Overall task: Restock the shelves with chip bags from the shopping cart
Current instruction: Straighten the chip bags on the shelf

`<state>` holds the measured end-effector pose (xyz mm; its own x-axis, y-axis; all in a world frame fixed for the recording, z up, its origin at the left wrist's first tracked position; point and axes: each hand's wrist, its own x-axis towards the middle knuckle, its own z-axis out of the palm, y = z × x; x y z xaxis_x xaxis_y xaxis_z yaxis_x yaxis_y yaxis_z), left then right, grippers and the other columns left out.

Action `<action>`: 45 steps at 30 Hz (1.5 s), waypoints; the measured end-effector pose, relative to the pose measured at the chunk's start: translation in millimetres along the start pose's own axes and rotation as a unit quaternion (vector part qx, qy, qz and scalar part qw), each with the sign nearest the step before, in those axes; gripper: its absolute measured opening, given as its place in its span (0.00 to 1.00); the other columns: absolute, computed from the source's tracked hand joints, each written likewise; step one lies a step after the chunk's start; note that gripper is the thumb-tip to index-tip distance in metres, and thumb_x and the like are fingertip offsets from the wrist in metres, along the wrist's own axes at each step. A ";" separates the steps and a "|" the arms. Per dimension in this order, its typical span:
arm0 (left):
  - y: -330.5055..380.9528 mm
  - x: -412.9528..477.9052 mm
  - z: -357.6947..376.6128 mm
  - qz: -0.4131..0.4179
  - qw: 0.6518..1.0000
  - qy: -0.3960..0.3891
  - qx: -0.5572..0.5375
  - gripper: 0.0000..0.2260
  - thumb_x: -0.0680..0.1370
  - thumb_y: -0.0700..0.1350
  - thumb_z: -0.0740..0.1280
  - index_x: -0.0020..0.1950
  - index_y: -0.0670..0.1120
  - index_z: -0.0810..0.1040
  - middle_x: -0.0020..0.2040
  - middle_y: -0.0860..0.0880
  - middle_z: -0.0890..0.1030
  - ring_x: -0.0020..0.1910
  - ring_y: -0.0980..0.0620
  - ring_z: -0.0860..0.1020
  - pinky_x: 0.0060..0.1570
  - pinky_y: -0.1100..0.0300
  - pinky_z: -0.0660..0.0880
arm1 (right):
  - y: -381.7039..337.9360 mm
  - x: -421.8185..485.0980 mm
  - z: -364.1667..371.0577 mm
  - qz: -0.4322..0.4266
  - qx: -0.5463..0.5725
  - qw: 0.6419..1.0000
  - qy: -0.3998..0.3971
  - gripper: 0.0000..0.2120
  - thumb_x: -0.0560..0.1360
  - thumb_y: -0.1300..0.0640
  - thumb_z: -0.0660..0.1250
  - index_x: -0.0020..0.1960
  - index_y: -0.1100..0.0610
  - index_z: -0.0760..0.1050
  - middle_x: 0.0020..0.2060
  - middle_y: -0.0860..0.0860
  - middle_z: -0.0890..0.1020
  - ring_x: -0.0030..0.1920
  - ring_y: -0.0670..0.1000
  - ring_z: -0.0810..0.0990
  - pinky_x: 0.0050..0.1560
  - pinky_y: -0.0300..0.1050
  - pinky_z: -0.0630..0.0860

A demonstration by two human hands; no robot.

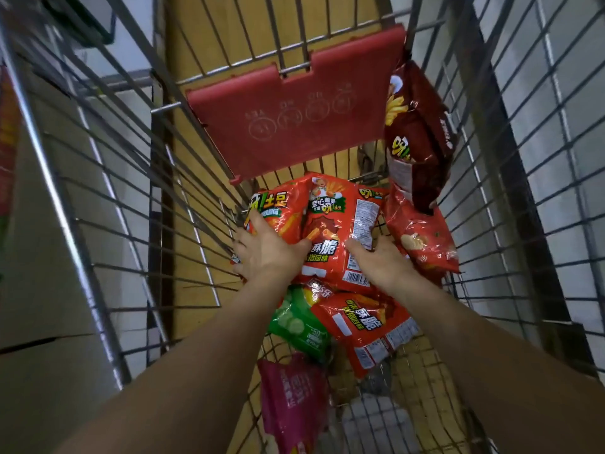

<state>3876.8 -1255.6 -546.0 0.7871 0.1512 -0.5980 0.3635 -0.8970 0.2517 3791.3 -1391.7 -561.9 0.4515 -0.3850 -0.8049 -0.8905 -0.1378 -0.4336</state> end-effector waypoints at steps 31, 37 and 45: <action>79.5 -119.1 -165.0 0.106 0.907 -0.151 -0.379 0.32 0.70 0.45 0.76 0.68 0.48 0.61 0.52 0.48 0.76 0.46 0.48 0.79 0.46 0.51 0.79 | -103.5 -165.0 -130.5 -0.258 0.116 0.946 0.157 0.36 0.64 0.39 0.75 0.68 0.50 0.70 0.56 0.45 0.81 0.52 0.45 0.82 0.59 0.48 0.77; 119.6 -187.4 -211.5 0.188 0.891 -0.148 -0.386 0.30 0.68 0.47 0.77 0.64 0.50 0.65 0.55 0.46 0.78 0.47 0.45 0.81 0.49 0.45 0.80 | -116.9 -234.5 -183.7 -0.284 0.150 0.917 0.236 0.48 0.51 0.27 0.76 0.64 0.49 0.72 0.52 0.46 0.84 0.49 0.48 0.84 0.55 0.53 0.80; 159.8 -316.1 -263.8 0.322 0.844 -0.155 -0.400 0.32 0.70 0.46 0.76 0.69 0.50 0.63 0.55 0.49 0.76 0.42 0.52 0.78 0.34 0.58 0.75 | -106.1 -367.9 -263.9 -0.356 0.131 0.871 0.312 0.41 0.54 0.32 0.75 0.64 0.45 0.70 0.52 0.45 0.83 0.47 0.47 0.84 0.52 0.52 0.81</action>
<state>3817.4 -1337.1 -116.1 0.8269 -0.4879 -0.2795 0.2272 -0.1648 0.9598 3704.9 -1476.2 -112.9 0.6928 -0.7196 0.0478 -0.3175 -0.3638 -0.8757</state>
